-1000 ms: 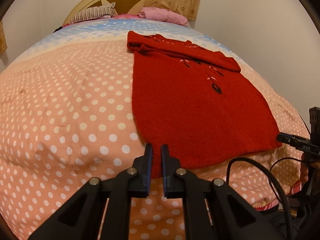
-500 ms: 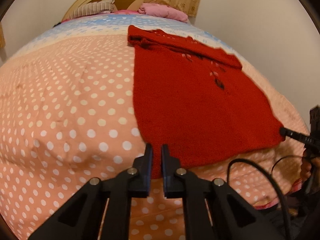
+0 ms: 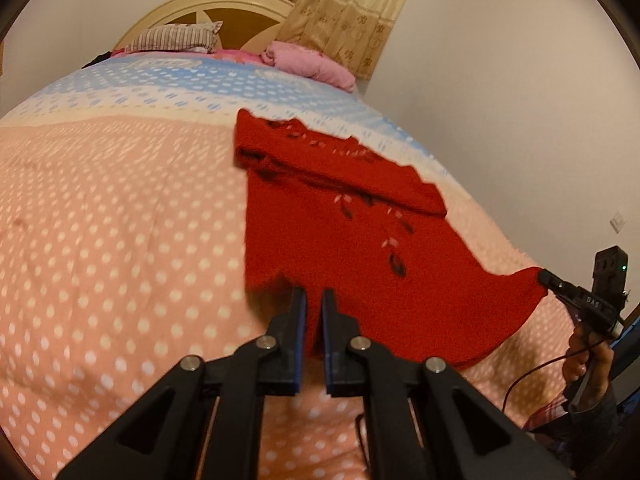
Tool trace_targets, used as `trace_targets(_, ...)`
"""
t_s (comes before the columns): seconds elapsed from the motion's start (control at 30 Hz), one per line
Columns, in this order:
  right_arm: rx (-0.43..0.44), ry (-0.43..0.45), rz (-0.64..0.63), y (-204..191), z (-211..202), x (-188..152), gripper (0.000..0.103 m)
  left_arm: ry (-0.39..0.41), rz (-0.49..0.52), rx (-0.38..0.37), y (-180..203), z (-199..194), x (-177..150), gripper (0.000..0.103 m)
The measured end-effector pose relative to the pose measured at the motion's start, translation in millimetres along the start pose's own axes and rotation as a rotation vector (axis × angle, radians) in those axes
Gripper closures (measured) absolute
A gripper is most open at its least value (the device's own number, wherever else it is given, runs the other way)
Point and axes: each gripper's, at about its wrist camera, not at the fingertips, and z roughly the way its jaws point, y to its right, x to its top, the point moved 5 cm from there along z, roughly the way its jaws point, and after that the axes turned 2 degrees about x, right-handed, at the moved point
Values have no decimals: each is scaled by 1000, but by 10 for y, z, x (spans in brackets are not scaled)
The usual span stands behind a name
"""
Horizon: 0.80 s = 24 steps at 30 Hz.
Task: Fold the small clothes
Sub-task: 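Lift the held hem and fold it up toward the collar with both tools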
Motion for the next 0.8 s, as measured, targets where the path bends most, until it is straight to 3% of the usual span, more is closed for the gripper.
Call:
trace_targets(0.27,24,73,-14,-86,101,442,98,42,-42,-30,-76,6,306,96)
trace_targets(0.53,14,111,-17,-45,251,787,98,65,-48,0,-152,129,589,96)
trace_targets(0.8,-6,146,-53,-52,397,1271,98,120,-33,-1,-110,246,1118,96)
